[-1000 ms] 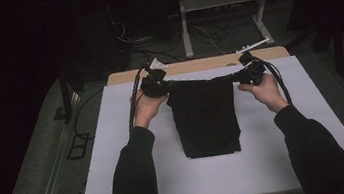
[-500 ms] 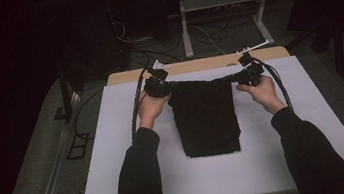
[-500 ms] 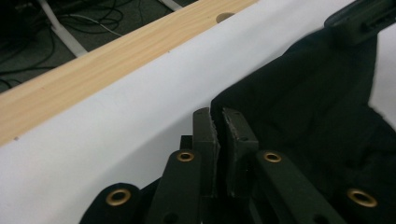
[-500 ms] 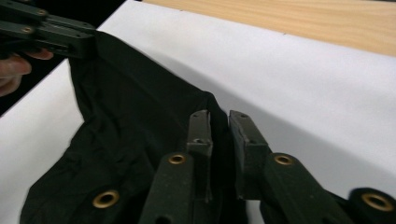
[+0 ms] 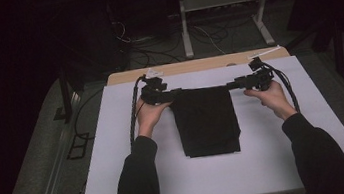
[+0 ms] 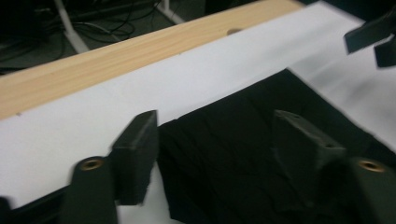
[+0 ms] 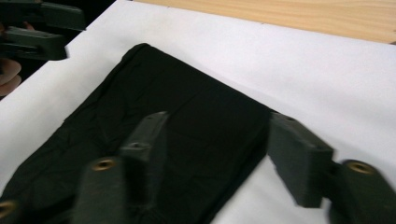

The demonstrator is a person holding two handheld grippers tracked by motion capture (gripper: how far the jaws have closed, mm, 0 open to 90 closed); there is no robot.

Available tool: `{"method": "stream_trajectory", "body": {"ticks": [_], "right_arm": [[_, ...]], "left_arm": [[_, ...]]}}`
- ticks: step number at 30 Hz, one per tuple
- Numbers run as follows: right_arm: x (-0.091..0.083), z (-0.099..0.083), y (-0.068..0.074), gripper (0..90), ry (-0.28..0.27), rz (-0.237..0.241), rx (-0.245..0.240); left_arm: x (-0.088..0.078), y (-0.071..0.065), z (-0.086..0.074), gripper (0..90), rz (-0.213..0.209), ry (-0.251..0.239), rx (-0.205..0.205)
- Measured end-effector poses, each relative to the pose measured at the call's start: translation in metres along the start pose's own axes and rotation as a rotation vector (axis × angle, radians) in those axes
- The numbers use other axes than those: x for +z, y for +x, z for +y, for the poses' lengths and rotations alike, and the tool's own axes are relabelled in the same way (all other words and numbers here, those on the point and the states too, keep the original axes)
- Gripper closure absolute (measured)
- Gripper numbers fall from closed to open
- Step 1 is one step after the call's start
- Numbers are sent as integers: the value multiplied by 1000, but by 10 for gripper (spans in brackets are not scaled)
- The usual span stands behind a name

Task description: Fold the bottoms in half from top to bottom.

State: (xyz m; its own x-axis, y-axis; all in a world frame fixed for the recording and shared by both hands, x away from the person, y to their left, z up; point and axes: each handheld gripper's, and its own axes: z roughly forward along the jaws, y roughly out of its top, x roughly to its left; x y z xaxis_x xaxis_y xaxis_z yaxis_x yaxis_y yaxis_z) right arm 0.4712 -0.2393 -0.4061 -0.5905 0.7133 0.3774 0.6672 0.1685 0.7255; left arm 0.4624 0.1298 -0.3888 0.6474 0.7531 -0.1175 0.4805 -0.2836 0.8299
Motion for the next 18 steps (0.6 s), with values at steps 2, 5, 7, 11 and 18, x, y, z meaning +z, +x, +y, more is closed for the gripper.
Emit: {"method": "stream_trajectory", "body": {"ticks": [2, 5, 7, 11, 18], "right_arm": [[-2, -3, 0, 297, -5, -11, -2], [-3, -7, 0, 205, -13, -19, -3], [-4, -10, 0, 155, -19, -14, -4], [-7, -14, 2, 54, -22, -2, -6], [-11, -22, 11, 0, -15, -7, -30]], "left_arm": [[-1, 4, -5, 223, -13, -7, -33], [-2, 8, -11, 133, -16, -11, -55], [-3, 11, -16, 103, -25, -17, -82], [-5, 12, -26, 36, -22, -11, -91], [-13, 12, -40, 0, -34, -13, -99]]}}
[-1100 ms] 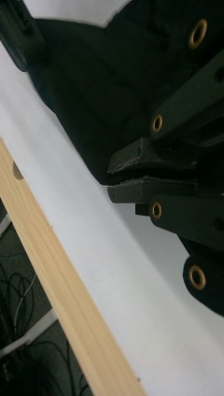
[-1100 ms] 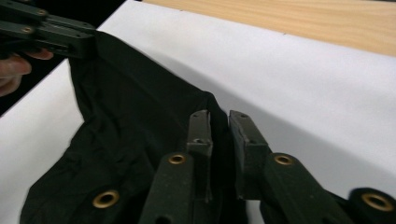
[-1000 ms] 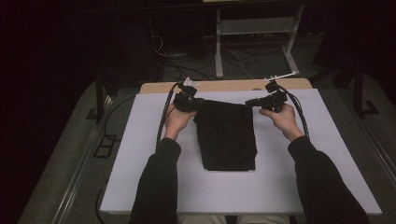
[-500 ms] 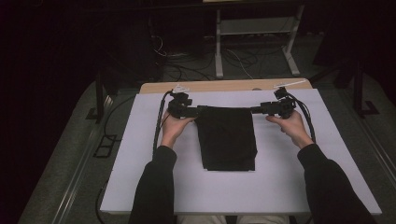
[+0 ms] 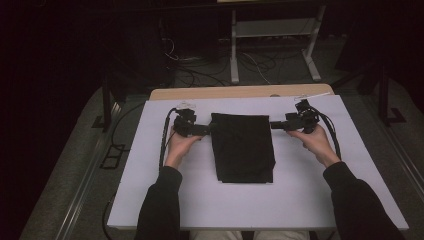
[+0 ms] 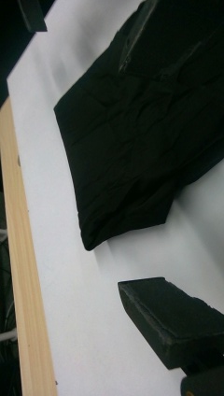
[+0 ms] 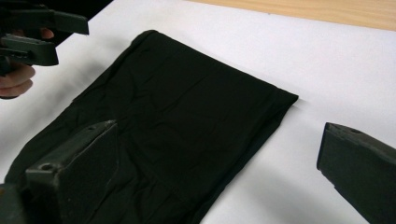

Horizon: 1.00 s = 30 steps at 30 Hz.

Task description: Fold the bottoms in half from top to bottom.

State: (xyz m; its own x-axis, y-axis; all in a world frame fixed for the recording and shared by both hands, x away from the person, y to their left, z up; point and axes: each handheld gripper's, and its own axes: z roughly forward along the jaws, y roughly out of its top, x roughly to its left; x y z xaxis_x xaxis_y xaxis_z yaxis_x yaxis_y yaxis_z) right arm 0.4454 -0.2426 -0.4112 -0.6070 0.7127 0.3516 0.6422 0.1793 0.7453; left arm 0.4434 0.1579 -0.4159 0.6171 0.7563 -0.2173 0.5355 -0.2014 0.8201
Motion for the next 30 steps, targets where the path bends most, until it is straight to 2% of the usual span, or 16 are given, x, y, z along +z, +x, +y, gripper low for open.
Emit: {"method": "stream_trajectory", "body": {"ticks": [10, 13, 21, 25, 30], "right_arm": [[-12, -18, 13, 0, -12, 2, -24], [-15, -23, 16, 0, -13, 0, -26], [-29, -37, 29, 0, -33, 1, -36], [-36, -44, 35, 0, -46, -1, -43], [-48, -47, 42, 0, -50, -9, -57]], "left_arm": [[-23, -7, -12, 0, 0, -48, 10], [-29, -9, -16, 0, 1, -47, 30], [-46, -13, -26, 0, -1, -76, 19], [-54, -21, -33, 0, -7, -82, 39], [-63, -24, -37, 0, -6, -93, 44]]}}
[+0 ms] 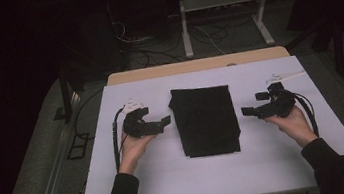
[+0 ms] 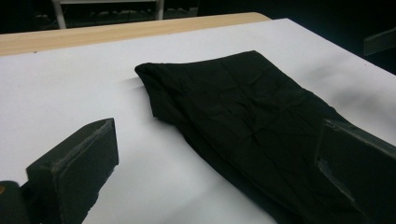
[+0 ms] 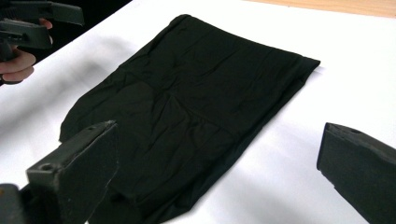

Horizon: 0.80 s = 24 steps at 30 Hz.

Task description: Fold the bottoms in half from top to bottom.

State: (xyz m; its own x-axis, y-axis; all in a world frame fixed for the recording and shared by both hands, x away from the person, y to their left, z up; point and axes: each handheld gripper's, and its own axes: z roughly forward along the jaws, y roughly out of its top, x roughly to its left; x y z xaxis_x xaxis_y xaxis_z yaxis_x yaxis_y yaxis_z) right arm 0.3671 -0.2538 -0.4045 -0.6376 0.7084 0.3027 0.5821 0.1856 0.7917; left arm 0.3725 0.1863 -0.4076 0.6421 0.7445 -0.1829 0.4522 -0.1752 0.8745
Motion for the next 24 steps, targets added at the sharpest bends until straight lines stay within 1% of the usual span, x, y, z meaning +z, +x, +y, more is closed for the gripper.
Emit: {"method": "stream_trajectory", "body": {"ticks": [4, 6, 8, 12, 17, 21, 24], "right_arm": [[-10, -3, 5, 0, -12, 1, -2], [-14, -5, 7, 0, -13, 0, -2], [-17, -11, 8, 0, -11, -2, -2], [-22, -19, 10, 0, -4, -9, 2], [-31, -32, 15, 0, -19, -11, 1], [-34, -43, 18, 0, -19, -9, 4], [-37, -53, 22, 0, -20, -23, -5]], "left_arm": [[-8, -3, -1, 0, 2, 4, 11], [-12, -6, -2, 0, 4, -7, 9], [-15, -10, -4, 0, 6, -12, 21], [-20, -16, -10, 0, -1, 1, 38], [-26, -22, -20, 0, -16, 16, 42], [-32, -27, -28, 0, -28, 23, 58], [-37, -31, -34, 0, -44, 32, 65]]}}
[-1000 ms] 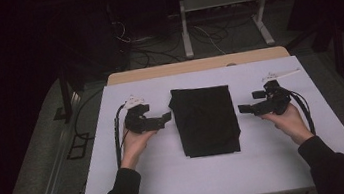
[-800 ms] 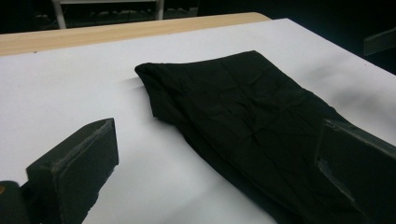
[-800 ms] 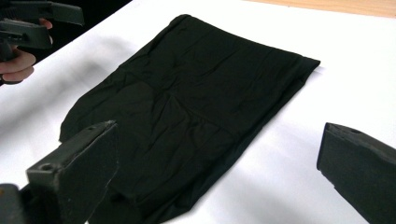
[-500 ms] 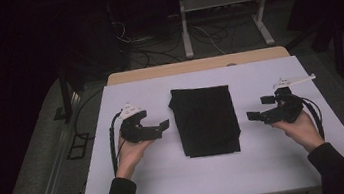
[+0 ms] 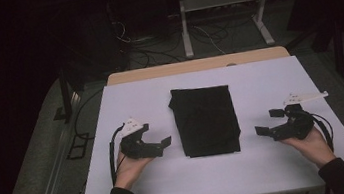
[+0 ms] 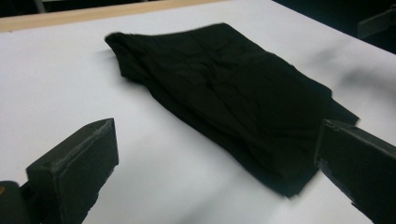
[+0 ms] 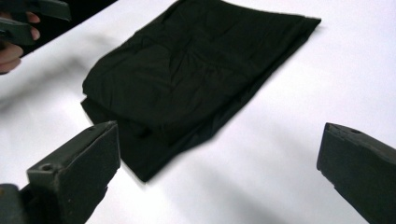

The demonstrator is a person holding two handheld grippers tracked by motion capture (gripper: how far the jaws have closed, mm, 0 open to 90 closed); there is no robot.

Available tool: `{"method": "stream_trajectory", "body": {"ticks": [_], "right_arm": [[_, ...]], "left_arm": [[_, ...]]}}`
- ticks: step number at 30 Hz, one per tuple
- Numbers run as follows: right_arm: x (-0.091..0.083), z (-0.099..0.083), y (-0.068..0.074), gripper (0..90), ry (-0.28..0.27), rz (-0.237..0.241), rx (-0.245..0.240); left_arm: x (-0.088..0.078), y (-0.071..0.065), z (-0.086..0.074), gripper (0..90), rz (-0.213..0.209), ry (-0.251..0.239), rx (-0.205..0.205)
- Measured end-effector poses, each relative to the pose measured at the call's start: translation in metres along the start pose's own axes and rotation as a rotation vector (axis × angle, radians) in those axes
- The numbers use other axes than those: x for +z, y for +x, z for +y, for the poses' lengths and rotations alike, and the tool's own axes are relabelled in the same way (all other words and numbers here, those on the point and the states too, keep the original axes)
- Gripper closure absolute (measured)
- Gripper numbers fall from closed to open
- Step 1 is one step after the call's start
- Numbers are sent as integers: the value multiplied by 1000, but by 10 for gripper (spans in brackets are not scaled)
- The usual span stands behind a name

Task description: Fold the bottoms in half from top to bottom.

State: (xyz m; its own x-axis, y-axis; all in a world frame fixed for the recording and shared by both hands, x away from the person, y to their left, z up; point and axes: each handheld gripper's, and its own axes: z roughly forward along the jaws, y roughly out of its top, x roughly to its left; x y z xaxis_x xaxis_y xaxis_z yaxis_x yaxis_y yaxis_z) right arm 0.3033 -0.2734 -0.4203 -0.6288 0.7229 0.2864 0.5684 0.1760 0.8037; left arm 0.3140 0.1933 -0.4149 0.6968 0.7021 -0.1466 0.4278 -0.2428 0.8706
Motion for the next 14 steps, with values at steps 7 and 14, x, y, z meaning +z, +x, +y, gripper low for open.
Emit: {"method": "stream_trajectory", "body": {"ticks": [7, 14], "right_arm": [[-5, -18, 8, 0, -9, -8, -14], [-15, -34, 10, 0, -18, -10, -30]], "left_arm": [[-10, -8, -13, 0, -18, 5, 10], [-17, -12, -23, 0, -20, 6, 22]]}}
